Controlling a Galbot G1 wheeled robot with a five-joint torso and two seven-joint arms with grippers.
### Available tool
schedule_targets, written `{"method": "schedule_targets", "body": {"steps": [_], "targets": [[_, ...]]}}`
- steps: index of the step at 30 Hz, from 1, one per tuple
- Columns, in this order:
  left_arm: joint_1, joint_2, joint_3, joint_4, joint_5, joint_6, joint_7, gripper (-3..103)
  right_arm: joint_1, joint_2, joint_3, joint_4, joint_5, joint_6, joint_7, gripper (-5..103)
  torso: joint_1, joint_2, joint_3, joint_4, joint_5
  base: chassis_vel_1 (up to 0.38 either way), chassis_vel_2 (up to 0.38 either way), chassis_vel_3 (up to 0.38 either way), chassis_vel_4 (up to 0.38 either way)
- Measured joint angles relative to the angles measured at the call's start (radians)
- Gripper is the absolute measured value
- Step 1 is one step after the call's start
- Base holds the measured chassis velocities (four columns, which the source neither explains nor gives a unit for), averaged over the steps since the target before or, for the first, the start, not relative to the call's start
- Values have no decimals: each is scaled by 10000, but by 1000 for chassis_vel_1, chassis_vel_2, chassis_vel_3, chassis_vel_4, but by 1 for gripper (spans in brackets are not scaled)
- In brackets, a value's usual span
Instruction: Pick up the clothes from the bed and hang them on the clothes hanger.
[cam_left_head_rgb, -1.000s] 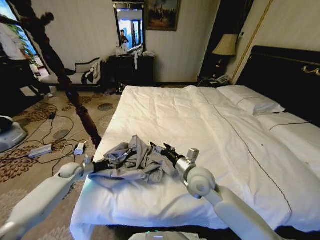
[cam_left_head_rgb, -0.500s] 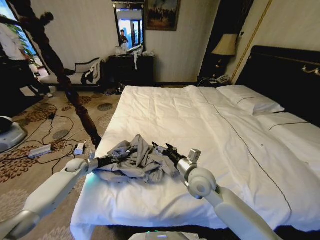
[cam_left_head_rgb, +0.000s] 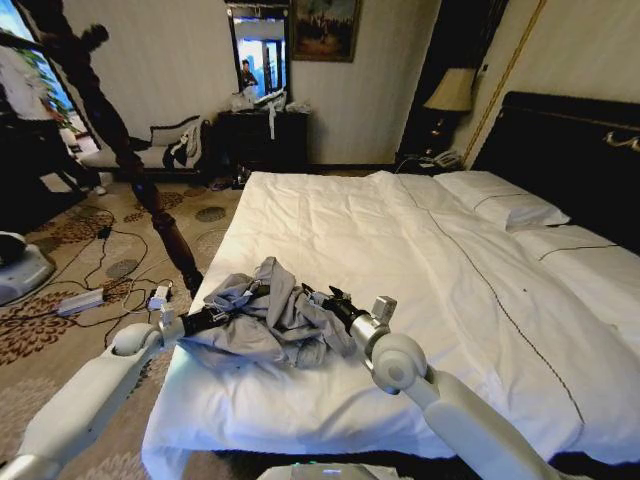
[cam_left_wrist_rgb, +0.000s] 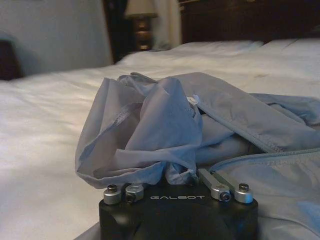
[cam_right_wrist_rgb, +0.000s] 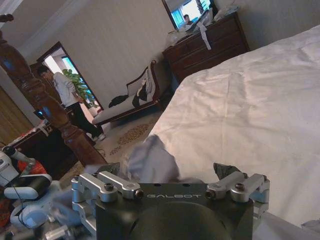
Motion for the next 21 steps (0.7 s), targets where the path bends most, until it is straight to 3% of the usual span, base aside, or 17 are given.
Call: {"method": "schedule_targets", "body": {"steps": [4,11,14,16,17,21], "targets": [[322,582,-616,-614,422,-126,-699,22,-84,-54,29,82,-114,133,-112,100,-1,1,0,4,3,0,0,0,0],[633,1062,-1609,-1009,445,-161,-1691,22,-104,-61,90,145,-173,170,-131,100,-1,1,0,5,0,0,0,0,0],[694,1642,-2381,-1356,124,331,-2645,22,-48,-140,177,265,-151,174,-129,100,-1,0,0,3,-4,0,0,0,0],[686,1810,-2476,-1403,16,447,-2791,22,-42,-157,187,294,-139,174,-127,100,-1,1,0,3,-2,0,0,0,0],[499,2300,-2580,-1442,-395,799,-3157,22,-39,-205,199,380,-116,174,-122,100,-1,1,0,9,2,0,0,0,0],[-553,3395,-2040,-1109,-1470,1295,-3435,22,-99,-291,232,585,-94,175,-103,100,-1,0,0,1,1,0,0,0,0]]}}
